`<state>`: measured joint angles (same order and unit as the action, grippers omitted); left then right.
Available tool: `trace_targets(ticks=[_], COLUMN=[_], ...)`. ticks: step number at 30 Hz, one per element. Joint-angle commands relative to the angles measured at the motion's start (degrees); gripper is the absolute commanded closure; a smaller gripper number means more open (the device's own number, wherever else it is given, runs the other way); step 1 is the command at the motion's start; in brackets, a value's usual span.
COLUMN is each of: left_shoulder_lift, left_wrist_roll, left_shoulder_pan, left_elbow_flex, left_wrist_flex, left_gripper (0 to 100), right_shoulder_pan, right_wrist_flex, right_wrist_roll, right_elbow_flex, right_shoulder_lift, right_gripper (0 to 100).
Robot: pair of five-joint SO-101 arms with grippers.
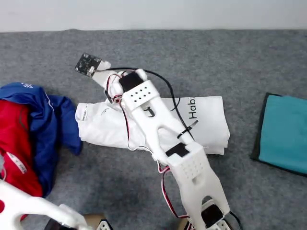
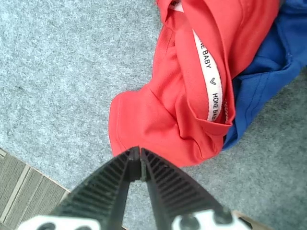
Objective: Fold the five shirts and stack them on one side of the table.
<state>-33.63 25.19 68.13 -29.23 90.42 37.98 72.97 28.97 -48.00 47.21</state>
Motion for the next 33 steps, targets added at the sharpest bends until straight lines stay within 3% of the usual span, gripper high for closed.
trace_targets(ticks=[1, 6, 12, 22, 28, 33], left_shoulder_lift=[-1.76, -1.67, -1.49, -1.85, -1.85, -1.85], left_wrist_roll=[0.09, 0.09, 0.09, 0.35, 2.9, 4.4], left_shoulder_pan=[-0.26, -0.35, -0.35, 0.18, 0.18, 0.26], left_elbow_flex=[0.31, 0.31, 0.31, 0.66, 0.31, 0.4], left_wrist_flex=[0.26, 0.26, -0.18, 0.35, 0.97, 1.05], left_gripper=[99, 99, 99, 99, 99, 99], right_shoulder_pan=[-1.27, -3.03, -2.95, -6.02, -16.13, -23.25], right_wrist_flex=[-1.45, -1.1, 6.2, 29.76, 30.2, 30.11], right_wrist_roll=[-0.7, -0.79, -0.79, -0.88, -8.18, -10.37], right_elbow_flex=[-2.64, -4.4, -15.74, -33.49, -33.14, -17.67], right_shoulder_lift=[2.86, 4.79, 2.95, 3.12, -1.19, -11.03], right_gripper=[98.0, 98.0, 98.0, 98.0, 97.9, 97.9])
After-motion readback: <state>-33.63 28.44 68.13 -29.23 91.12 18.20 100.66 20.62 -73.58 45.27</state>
